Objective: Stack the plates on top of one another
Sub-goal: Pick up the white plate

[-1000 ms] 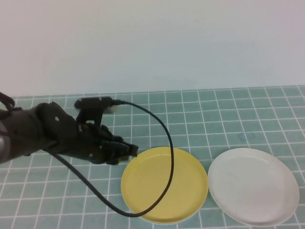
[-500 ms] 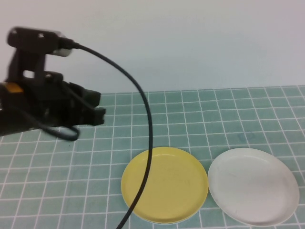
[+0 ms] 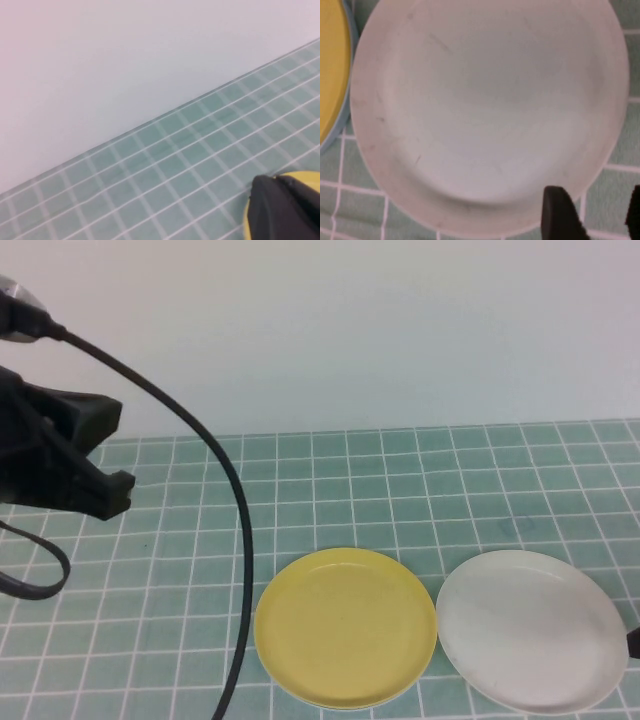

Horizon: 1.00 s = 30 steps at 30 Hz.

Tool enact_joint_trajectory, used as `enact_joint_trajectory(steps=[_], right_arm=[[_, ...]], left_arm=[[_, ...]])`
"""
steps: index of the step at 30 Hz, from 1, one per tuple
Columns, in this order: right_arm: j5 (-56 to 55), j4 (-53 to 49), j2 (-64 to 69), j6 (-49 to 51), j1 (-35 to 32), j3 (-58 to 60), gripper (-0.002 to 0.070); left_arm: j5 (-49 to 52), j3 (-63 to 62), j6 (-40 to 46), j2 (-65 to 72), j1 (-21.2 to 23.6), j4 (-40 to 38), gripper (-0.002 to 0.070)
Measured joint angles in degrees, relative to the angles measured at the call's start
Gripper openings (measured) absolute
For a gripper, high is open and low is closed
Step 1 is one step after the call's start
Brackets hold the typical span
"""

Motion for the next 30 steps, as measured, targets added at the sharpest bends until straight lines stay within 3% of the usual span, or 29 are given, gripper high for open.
enact_joint_trajectory(steps=[6,24,30], right_arm=[[-1.6,2.8,6.4,-3.1,0.0,-2.7,0.0295],[-1.2,3.3,18.9,-4.4,0.0,-8.8,0.0292],[-1.2,3.3,20.4,-5.4,0.0,-8.8,0.0195]], left_arm=[[-0.6,1.6,-3.4,0.0,0.0,7.1,0.0],[-2.0,1.6,-5.2,0.0,0.0,9.7,-0.0001],[-2.2,1.6,-5.2,0.0,0.0,9.7,-0.0001]])
